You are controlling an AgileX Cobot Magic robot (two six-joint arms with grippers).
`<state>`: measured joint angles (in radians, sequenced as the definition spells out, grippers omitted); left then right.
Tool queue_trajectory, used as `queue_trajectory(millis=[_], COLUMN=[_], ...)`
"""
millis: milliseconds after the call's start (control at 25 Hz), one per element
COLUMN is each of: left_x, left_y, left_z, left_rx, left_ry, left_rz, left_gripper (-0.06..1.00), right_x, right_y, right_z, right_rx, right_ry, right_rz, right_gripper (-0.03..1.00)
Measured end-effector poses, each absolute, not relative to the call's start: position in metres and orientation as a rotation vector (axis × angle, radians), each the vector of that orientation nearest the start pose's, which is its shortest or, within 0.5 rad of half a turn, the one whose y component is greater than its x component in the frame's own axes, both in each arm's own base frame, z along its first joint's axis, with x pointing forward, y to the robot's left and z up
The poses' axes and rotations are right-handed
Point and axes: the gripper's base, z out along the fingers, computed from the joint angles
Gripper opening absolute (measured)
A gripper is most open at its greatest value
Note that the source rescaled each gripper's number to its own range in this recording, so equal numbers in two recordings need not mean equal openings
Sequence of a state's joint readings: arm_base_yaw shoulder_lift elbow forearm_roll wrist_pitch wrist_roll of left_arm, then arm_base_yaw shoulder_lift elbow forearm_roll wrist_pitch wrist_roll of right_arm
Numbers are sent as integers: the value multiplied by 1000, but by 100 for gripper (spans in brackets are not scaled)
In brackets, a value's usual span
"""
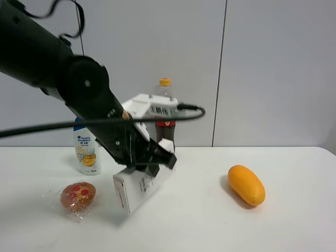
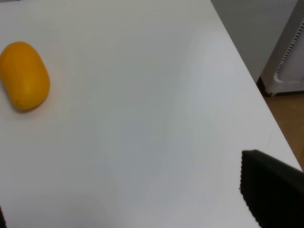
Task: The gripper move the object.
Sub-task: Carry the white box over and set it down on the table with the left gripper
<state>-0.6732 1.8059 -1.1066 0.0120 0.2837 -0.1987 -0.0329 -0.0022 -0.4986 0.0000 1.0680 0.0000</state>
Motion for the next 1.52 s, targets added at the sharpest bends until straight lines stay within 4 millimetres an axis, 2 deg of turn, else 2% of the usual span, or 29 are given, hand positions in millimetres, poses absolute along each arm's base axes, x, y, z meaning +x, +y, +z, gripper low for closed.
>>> queue_trajectory(millis=[120,200,520,720,920,1080,1360,1520], left_x=[294,294,299,308,321,335,353,351], left_y=[-216,-200,-119,-71,-28,-5,-7,-10], left_z=[220,231,267,277,268,245,192,168], left_rx=[438,365,117,-52,-168,-245,-217,-217], left_ry=[2463,2493,2552,2526,2525,2556,2666,2663], left_rz=[-380,-341,-105,-40,29,64,23,-37], left_gripper=[0,0,0,0,0,0,0,0], right_x=[-5,-5,-5,-5,-5,-5,-5,-5], right_y=[0,0,0,0,0,0,0,0], right_z=[276,276,276,276,276,276,276,276], right_rx=[34,34,34,34,34,34,34,34], right_ry=[2051,2051,2051,2051,2051,2051,2051,2051], right_rz=[-21,-21,-21,-21,-21,-21,-21,-21], right_gripper=[100,100,100,100,100,100,100,100])
